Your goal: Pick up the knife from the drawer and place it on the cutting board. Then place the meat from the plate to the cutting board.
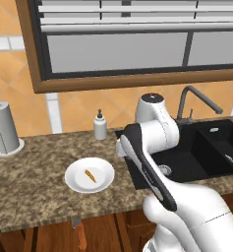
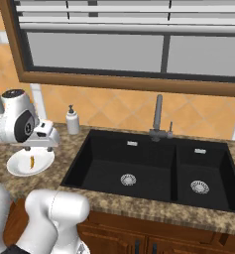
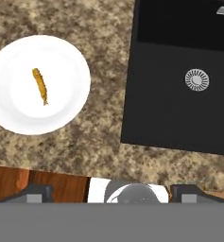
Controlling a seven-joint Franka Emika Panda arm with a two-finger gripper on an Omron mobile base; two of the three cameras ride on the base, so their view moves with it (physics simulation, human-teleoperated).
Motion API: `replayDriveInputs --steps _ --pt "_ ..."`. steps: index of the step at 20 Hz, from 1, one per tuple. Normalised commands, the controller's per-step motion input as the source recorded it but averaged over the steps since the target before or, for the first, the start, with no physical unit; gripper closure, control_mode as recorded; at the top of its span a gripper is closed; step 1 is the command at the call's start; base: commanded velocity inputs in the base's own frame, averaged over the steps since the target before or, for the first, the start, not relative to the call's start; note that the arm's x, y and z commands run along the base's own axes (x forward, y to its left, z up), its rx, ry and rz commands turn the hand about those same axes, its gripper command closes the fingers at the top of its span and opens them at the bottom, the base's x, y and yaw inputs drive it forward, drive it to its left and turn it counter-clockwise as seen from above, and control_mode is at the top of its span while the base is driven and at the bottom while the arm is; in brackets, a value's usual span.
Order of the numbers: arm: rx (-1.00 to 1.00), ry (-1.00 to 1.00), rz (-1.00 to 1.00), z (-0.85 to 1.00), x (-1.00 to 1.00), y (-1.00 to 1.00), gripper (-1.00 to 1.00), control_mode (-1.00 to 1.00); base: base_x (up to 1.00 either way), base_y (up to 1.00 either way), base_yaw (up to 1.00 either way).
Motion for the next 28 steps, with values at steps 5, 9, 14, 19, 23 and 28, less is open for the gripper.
replayDriveInputs --steps 5,9,14,19,23,28 --pt "0.0 0.09 0.0 -0.82 -0.45 0.92 -1.0 -1.0 0.0 0.0 0.0" --pt "0.0 0.18 0.0 -0.76 -0.29 0.81 -1.0 -1.0 0.0 0.0 0.0" --pt "0.0 0.28 0.0 -0.79 -0.04 0.79 -1.0 -1.0 0.0 0.0 0.0" --pt "-0.01 0.11 0.0 -0.7 -0.3 0.59 -1.0 -1.0 0.0 0.0 0.0" --pt "-0.19 0.07 0.0 -0.75 -0.25 0.49 -1.0 -1.0 0.0 0.0 0.0" --pt "-0.15 0.18 0.0 -0.64 -0.03 0.49 -1.0 -1.0 0.0 0.0 0.0"
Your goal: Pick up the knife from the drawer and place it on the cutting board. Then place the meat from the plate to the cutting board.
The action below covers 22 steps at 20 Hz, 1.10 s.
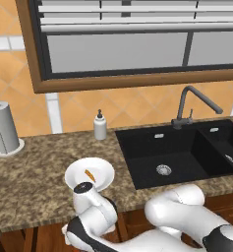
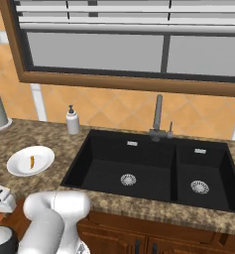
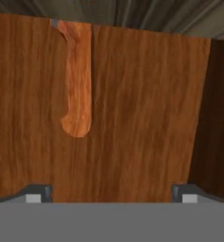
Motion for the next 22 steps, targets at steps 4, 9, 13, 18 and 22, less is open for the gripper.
replayDriveInputs --steps 4,9,13,18,22 --pt "-0.05 0.23 0.0 -0.43 0.0 0.42 -1.0 -1.0 0.0 0.0 0.0" --pt "-0.04 0.03 0.0 -0.33 0.0 0.11 -1.0 -1.0 0.0 0.0 0.0" --pt "-0.16 0.16 0.0 -0.61 0.0 0.31 -1.0 -1.0 0.0 0.0 0.0" --pt "-0.01 0.17 0.0 -0.33 -0.34 0.59 -1.0 -1.0 0.0 0.0 0.0" --pt "0.0 0.13 0.0 -0.11 -0.88 0.41 -1.0 -1.0 0.0 0.0 0.0"
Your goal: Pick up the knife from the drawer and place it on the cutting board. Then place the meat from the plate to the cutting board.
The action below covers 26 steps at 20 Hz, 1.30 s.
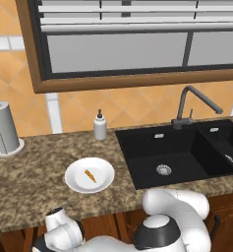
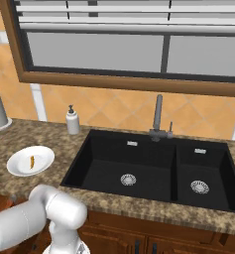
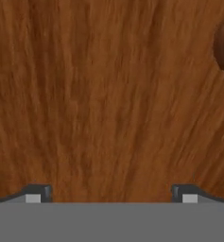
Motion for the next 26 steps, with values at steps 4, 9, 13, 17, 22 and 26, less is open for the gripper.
replayDriveInputs --steps 4,9,13,17,22,26 --pt "0.0 0.07 0.0 -0.15 -1.0 0.23 -1.0 -1.0 0.0 0.0 0.0" --pt "0.0 0.09 0.0 0.0 -1.0 0.05 -1.0 -1.0 0.0 0.0 0.0" --pt "0.0 0.0 0.03 0.0 -1.0 0.0 -1.0 -1.0 0.0 0.0 0.0" --pt "0.0 -0.05 0.07 0.4 -0.92 0.0 -1.0 -1.0 0.0 0.0 0.0" --pt "-0.04 -0.02 0.04 0.63 0.42 -0.36 -1.0 -1.0 0.0 0.0 0.0" --pt "-0.07 -0.12 0.03 0.15 0.96 -0.75 -1.0 -1.0 0.0 0.0 0.0"
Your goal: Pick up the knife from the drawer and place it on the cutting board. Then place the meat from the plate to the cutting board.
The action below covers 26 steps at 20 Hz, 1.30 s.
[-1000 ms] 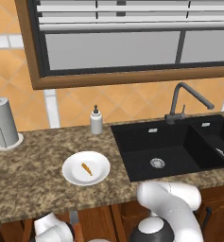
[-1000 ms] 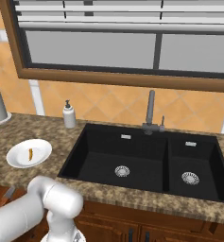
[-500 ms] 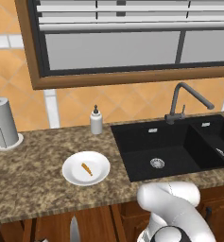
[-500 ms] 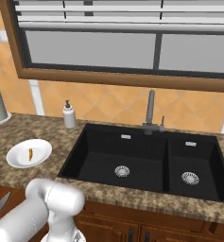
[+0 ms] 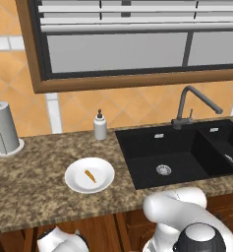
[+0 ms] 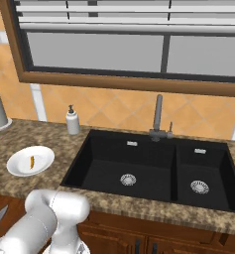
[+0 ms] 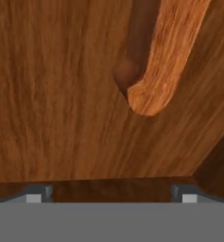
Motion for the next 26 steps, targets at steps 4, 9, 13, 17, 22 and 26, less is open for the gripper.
replayDriveInputs --steps 4,9,13,17,22,26 --pt "-0.06 -0.22 0.01 0.11 0.41 -0.68 -1.0 -1.0 0.0 0.0 0.0" --pt "0.0 -0.25 -0.02 0.15 0.27 -0.17 -1.0 -1.0 0.0 0.0 0.0" --pt "0.0 -0.3 -0.01 0.04 0.32 0.0 -1.0 -1.0 0.0 0.0 0.0" --pt "0.0 -0.23 0.0 0.0 0.32 0.0 -1.0 -1.0 0.0 0.0 0.0" --pt "0.03 -0.04 0.0 -0.02 0.37 0.06 -1.0 -1.0 0.0 0.0 0.0" --pt "0.04 0.0 0.0 -0.16 0.31 0.25 -1.0 -1.0 0.0 0.0 0.0"
